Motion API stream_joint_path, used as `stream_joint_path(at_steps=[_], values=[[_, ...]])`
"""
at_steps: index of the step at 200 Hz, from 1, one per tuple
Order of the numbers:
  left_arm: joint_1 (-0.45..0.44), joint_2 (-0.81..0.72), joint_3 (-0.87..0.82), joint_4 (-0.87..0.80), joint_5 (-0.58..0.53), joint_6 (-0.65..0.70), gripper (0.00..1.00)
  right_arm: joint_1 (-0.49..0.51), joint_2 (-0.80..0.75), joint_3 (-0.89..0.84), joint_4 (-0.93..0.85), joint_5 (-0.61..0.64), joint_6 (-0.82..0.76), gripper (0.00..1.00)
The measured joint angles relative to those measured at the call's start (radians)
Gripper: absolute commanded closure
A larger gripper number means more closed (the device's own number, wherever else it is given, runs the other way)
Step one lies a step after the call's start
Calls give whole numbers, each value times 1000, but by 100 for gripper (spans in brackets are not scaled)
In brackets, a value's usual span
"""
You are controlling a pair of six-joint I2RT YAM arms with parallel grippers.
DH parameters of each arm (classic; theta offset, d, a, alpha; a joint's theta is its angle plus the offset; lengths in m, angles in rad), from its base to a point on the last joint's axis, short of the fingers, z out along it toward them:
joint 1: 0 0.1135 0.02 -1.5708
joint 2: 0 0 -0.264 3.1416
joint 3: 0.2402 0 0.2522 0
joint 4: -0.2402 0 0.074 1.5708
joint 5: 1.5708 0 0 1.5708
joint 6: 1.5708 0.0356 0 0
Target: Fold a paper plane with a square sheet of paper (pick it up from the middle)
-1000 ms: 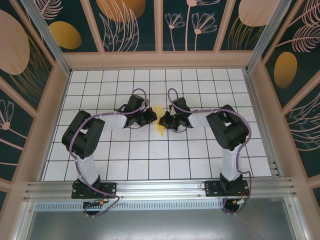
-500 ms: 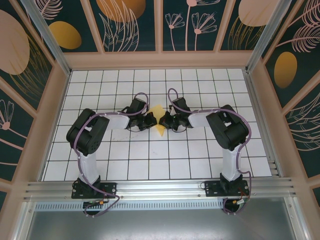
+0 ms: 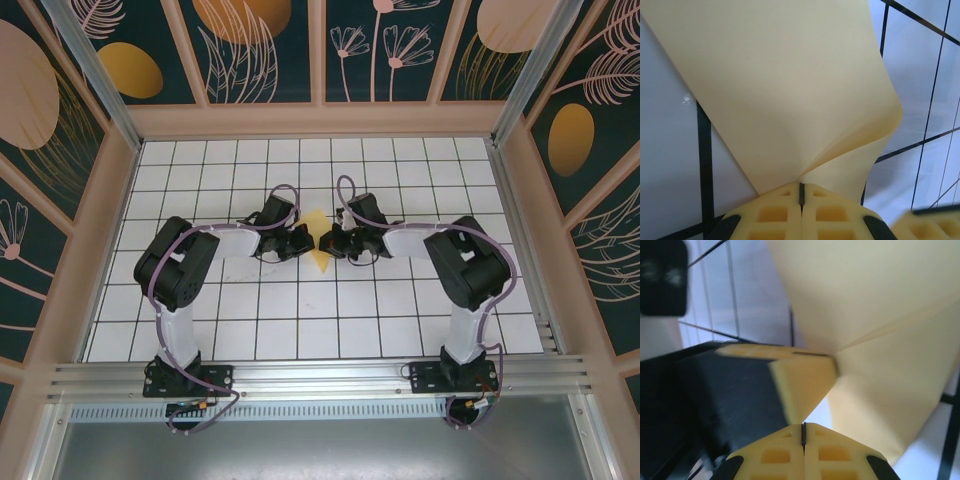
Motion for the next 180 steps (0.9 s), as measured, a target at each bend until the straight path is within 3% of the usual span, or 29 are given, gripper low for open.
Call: stream_joint_path(at_steps=[70,180], values=[[-3,0,0,0,-9,3,100,9,-35,-105,-30,-49,-33,100],[-7,-1,0,0,-27,3,100,16,-10,-106,-39,-48,-54,99]])
